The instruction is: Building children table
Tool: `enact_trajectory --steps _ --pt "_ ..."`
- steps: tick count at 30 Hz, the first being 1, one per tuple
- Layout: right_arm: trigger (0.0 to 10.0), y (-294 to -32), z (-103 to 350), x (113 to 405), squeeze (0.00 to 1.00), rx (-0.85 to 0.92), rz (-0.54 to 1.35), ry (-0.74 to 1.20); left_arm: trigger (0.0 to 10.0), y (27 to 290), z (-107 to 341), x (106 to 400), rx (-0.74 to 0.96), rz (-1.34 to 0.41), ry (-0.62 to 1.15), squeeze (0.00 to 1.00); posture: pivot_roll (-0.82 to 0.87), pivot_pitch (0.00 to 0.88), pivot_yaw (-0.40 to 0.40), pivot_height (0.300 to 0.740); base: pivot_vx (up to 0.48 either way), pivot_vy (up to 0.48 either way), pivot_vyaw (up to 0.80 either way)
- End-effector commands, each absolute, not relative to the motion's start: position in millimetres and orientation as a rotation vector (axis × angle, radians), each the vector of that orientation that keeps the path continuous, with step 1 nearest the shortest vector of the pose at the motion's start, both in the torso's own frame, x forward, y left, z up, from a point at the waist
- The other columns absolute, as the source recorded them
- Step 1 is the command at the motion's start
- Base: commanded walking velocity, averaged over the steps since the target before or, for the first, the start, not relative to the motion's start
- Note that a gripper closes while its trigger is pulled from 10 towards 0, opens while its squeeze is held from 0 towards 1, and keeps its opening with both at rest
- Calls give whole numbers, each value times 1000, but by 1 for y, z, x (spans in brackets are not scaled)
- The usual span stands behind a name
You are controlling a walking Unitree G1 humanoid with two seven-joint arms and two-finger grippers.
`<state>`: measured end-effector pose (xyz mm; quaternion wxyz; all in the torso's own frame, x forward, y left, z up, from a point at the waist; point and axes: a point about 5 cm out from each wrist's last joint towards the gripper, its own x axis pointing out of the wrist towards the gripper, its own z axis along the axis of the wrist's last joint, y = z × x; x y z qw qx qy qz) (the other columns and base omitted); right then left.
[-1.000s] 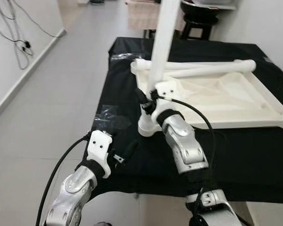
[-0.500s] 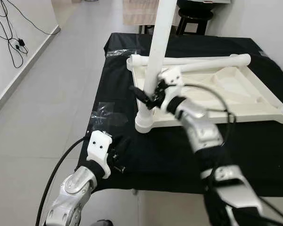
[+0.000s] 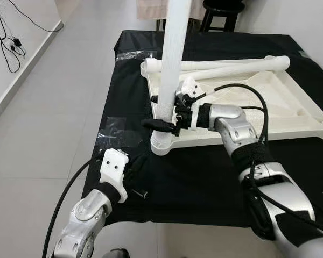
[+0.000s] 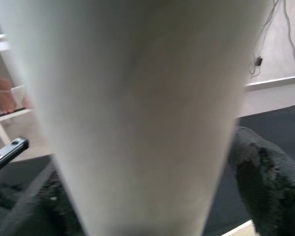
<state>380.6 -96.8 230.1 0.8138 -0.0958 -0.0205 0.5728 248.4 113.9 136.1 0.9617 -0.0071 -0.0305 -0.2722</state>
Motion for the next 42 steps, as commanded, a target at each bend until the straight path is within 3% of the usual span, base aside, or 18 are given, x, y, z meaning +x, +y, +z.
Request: enact_trajectory --steps 1,14,21,22,23,24,26,28,34,35,36,38,39,42 --pt "0 -92 230 381 0 -177 1245 -54 0 114 135 245 -6 -545 -59 0 198 155 -57 740 0 0 0" --pt "0 -105 224 380 0 -77 1270 -66 0 113 135 244 -17 -550 -54 0 182 163 -52 740 0 0 0" --pt "0 -121 208 379 0 -55 1089 -89 0 115 134 245 -22 -552 -46 0 147 170 -34 740 0 0 0" --pt "0 -120 200 379 0 -67 1018 -65 5608 116 134 245 -22 -548 -42 0 143 171 -33 740 0 0 0" --pt "0 -120 200 379 0 -67 1018 -65 5608 116 134 245 -22 -548 -42 0 143 171 -33 740 0 0 0" --pt "0 -114 183 379 0 -104 844 -11 10000 117 134 246 -24 -545 -39 0 125 171 -30 740 0 0 0" --pt "0 -103 147 359 0 -110 467 101 10000 118 135 248 -29 -545 -38 0 127 177 -24 740 0 0 0" --pt "0 -100 141 351 0 -110 364 118 10000 119 135 249 -28 -546 -39 0 122 170 -20 740 0 0 0" --pt "0 -88 143 352 0 -97 355 108 10000 118 134 252 -26 -544 -40 0 116 158 -28 740 0 0 0" --pt "9255 -83 148 356 0 -123 394 107 10000 118 134 253 -28 -542 -41 0 115 155 -33 740 0 0 0" --pt "10000 -80 152 358 0 -116 420 96 10000 118 134 253 -29 -540 -43 0 116 154 -36 740 0 0 0" --pt "10000 -78 159 360 0 -79 461 67 10000 117 134 253 -31 -536 -44 0 117 153 -37 740 0 0 0" --pt "10000 -74 168 360 1000 -41 525 32 10000 117 134 253 -33 -532 -44 0 123 150 -37 740 0 0 0" --pt "10000 -64 194 354 1000 10 673 -48 10000 117 134 254 -35 -526 -43 0 123 146 -40 740 0 0 0"
